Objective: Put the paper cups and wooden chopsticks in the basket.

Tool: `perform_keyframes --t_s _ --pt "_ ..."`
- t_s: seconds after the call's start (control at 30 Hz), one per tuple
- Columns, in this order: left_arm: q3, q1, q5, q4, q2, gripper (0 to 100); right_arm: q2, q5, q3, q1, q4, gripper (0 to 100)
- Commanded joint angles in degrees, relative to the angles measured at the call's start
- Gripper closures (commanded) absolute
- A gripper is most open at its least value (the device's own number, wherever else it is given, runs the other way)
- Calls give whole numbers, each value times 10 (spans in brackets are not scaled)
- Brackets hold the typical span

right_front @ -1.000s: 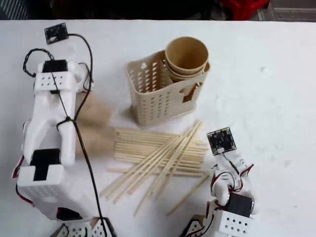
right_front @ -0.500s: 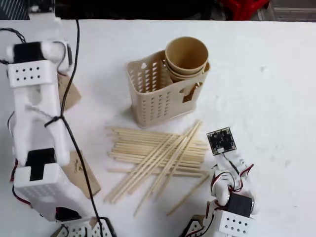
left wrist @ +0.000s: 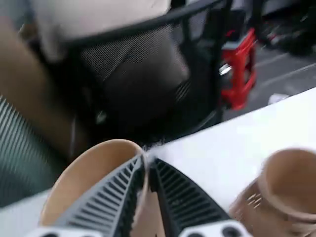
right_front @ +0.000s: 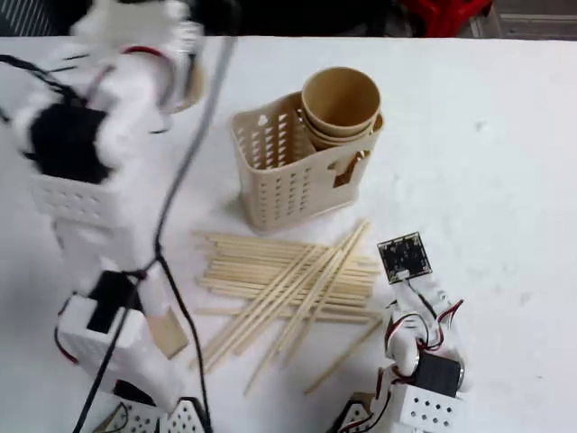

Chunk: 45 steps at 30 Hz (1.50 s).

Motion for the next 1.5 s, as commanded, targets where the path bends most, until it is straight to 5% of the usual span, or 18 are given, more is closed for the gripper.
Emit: perform_keyframes --t_s 0.0,0.33,1.17,1.47 --pt "-19 87 -4 -86 0 979 -4 5 4 6 -7 981" --pt "49 195 -4 -244 80 978 -4 5 4 6 -7 981" --pt "55 237 -5 -160 170 976 -4 5 4 6 -7 981" --pt "200 245 -5 -138 170 976 -4 5 4 6 -7 981"
